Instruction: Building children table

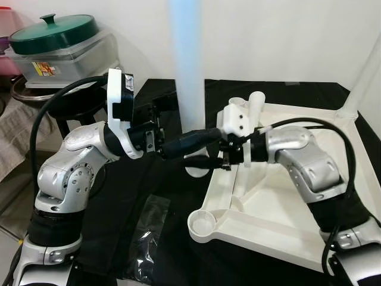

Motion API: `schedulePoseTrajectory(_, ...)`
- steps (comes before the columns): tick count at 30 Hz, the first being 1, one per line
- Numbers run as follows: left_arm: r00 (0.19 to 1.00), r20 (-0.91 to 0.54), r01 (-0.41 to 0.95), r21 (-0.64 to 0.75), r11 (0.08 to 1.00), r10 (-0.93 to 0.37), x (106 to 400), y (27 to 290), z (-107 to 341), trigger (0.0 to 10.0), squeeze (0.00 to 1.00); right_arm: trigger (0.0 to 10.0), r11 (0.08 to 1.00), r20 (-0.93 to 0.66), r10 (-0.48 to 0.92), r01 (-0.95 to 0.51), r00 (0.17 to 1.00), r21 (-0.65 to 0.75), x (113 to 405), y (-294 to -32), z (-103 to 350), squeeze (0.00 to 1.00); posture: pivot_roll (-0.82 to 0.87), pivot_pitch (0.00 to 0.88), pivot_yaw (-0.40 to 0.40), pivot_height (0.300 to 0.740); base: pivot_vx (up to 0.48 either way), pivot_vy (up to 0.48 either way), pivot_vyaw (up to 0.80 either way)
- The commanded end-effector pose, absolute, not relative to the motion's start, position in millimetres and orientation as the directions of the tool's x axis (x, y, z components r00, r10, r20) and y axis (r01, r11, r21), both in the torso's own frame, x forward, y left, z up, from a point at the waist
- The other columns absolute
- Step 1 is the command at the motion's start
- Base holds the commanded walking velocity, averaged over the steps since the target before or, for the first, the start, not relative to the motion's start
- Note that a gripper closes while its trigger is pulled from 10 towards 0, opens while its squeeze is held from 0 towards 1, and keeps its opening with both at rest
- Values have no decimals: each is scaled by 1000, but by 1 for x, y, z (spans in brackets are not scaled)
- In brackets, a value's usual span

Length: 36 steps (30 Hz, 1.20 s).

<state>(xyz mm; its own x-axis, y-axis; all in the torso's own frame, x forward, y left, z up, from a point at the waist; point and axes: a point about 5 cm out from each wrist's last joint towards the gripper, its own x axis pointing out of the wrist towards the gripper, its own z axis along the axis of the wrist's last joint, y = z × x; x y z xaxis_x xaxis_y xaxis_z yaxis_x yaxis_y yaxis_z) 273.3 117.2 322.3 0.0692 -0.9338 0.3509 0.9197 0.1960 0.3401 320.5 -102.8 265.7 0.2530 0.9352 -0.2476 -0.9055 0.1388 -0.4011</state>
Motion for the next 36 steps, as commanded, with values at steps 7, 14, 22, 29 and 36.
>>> schedulePoseTrajectory(7, 65, 346, 916, 351, 193, -936, 272, 121, 326, 0, 0, 0, 128, -243, 936, -890, 254, -437, 320, -100, 268, 0, -22, 80, 43, 740, 0, 0, 0)
schedulePoseTrajectory(14, 73, 336, 914, 355, 198, -939, 273, 124, 327, 0, 0, 0, 147, -220, 939, -889, 263, -434, 322, -100, 269, 0, -20, 81, 43, 740, 0, 0, 0)
schedulePoseTrajectory(22, 55, 345, 916, 357, 185, -937, 272, 124, 330, 0, 0, 10000, 171, -116, 965, -896, 237, -409, 320, -99, 281, 824, -20, 82, 37, 740, 0, 0, 0)
schedulePoseTrajectory(29, -47, 320, 920, 384, 84, -946, 269, 111, 336, 0, 0, 10000, 134, -93, 979, -912, 183, -389, 320, -90, 285, 529, -22, 78, 33, 740, 0, 0, 0)
schedulePoseTrajectory(36, -99, 309, 916, 401, 35, -946, 266, 103, 341, 0, 0, 10000, 98, -121, 981, -925, 152, -367, 319, -73, 272, 0, -16, 73, 31, 740, 0, 0, 0)
